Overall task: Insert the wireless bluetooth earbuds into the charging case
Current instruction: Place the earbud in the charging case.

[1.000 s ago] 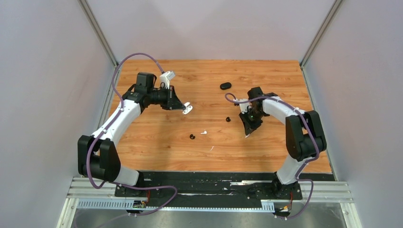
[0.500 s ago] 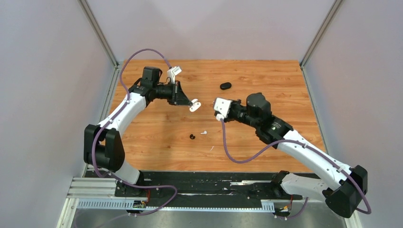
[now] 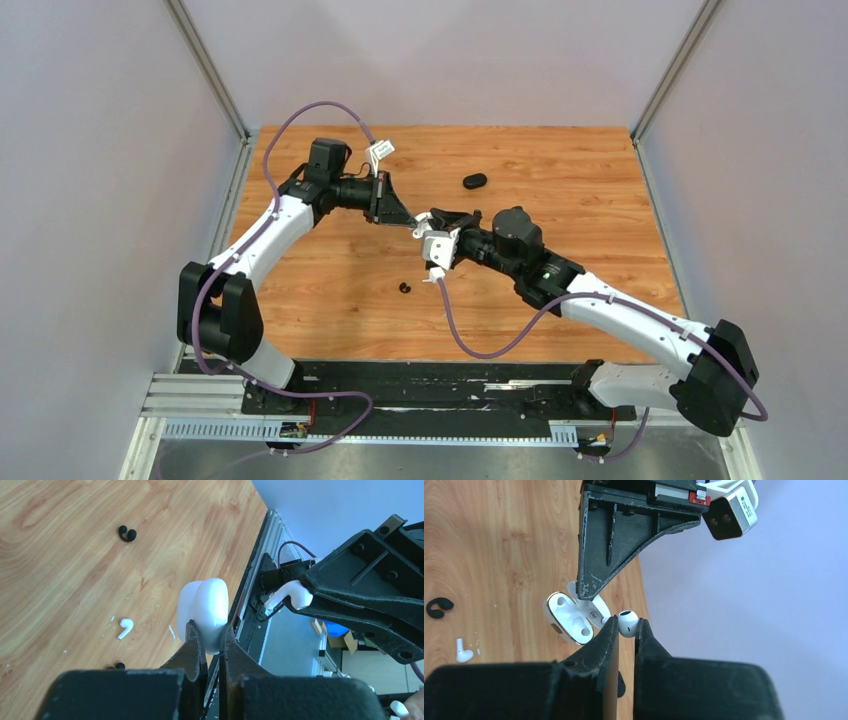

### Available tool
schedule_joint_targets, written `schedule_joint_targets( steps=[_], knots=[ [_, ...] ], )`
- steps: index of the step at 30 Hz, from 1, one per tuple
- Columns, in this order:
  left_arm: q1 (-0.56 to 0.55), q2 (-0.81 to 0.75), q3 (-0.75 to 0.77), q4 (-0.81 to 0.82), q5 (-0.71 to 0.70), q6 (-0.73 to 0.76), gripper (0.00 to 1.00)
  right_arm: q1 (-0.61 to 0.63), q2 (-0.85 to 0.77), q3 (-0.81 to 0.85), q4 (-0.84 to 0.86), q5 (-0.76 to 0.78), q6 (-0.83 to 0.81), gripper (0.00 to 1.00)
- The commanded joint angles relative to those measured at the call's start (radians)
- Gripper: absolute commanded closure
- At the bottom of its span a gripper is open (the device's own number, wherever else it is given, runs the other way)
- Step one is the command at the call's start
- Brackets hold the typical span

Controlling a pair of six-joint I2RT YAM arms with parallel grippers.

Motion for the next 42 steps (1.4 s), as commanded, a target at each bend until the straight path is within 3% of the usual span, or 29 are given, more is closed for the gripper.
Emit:
schedule_joint_targets(
  steps=[1,34,42],
  knots=[
    [0.000,-0.052,-0.008,0.037,0.062,-0.027,1.00,0.007,0.020,-0.004,0.089,0.022,-0.058,1.00],
    [0.001,-0.041,-0.028,0.148,0.155,-0.150,1.00,0.004,0.030,-0.035,0.012,0.071,-0.176,1.00],
    [0.015,-0.005,-0.038,0.249,0.218,-0.286,1.00,0.002,0.000,-0.058,-0.003,0.061,-0.206,1.00]
  ],
)
